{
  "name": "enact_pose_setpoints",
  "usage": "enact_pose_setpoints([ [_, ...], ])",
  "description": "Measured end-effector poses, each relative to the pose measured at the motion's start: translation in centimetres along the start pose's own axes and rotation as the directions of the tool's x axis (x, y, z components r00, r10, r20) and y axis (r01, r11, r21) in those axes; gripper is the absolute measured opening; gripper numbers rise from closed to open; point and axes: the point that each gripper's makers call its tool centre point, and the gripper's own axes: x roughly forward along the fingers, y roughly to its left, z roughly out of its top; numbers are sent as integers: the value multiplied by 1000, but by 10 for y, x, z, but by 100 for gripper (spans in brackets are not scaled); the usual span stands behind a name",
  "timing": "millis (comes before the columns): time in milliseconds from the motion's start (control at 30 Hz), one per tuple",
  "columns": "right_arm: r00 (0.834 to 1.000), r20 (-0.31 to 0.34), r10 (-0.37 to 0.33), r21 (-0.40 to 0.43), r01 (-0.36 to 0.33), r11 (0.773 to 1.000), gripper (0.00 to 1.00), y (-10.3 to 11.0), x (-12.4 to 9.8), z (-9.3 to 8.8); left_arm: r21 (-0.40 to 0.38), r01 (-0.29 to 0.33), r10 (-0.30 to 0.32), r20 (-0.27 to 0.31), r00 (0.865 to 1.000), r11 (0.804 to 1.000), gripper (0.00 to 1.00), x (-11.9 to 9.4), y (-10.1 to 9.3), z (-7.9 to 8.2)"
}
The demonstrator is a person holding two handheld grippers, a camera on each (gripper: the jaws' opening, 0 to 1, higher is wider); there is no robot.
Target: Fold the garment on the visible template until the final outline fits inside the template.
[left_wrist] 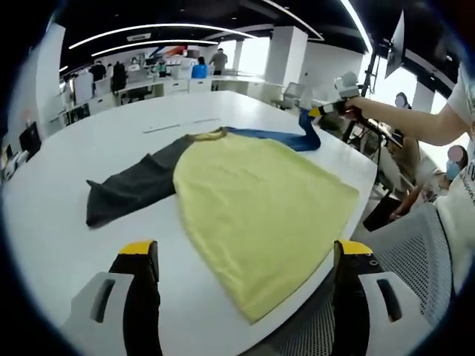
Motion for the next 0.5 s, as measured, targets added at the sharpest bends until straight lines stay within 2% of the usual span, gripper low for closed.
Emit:
enact_pose_setpoints([
  [267,999,-5,44,-50,-44,998,0,21,10,13,7,1,-1,1,1000,1000,94,1,0,1],
  [500,997,-6,75,-48,-75,996,0,38,14,20,3,3,-3,-1,1000,1000,93,1,-2,-1],
])
